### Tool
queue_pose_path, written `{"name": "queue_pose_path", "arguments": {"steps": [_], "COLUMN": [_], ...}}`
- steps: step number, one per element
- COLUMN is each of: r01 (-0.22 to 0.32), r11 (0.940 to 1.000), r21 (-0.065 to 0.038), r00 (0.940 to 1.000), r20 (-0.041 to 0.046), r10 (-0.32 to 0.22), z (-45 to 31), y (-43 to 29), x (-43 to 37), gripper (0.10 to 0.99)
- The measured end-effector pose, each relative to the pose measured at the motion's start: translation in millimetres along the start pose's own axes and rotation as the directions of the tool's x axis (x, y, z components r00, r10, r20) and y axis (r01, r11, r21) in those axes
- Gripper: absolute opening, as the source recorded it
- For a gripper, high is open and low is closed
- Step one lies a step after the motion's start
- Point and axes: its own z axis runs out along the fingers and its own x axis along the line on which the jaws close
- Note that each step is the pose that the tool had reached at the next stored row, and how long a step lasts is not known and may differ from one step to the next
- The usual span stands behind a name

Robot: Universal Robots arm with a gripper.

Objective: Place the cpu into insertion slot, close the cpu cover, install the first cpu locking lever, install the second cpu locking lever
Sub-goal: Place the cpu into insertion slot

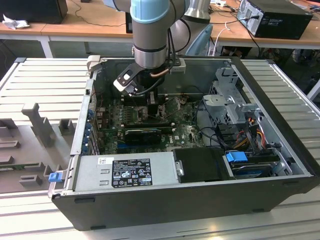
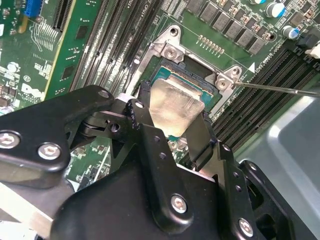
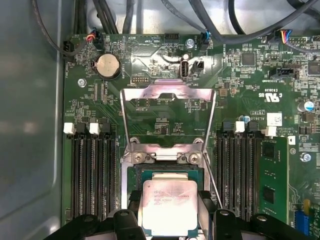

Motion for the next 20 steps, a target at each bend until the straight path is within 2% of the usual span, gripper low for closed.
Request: {"name": "queue_pose_path", "arguments": {"steps": [10, 17, 18, 20], "r01": [0.000, 0.000, 0.000, 0.000], "r11": [1.0000, 1.0000, 1.0000, 1.0000], "r21": [0.002, 0.002, 0.002, 0.002], "r00": [1.0000, 1.0000, 1.0000, 1.0000], "r20": [0.0016, 0.0019, 0.0016, 0.0015], "r10": [0.000, 0.000, 0.000, 0.000], "z": [6.5, 6.7, 5.4, -3.4], "y": [-0.2, -0.3, -0.2, 0.2], "x": [2.3, 2.3, 2.3, 2.4], "gripper": [0.525, 0.537, 0.600, 0.600]}}
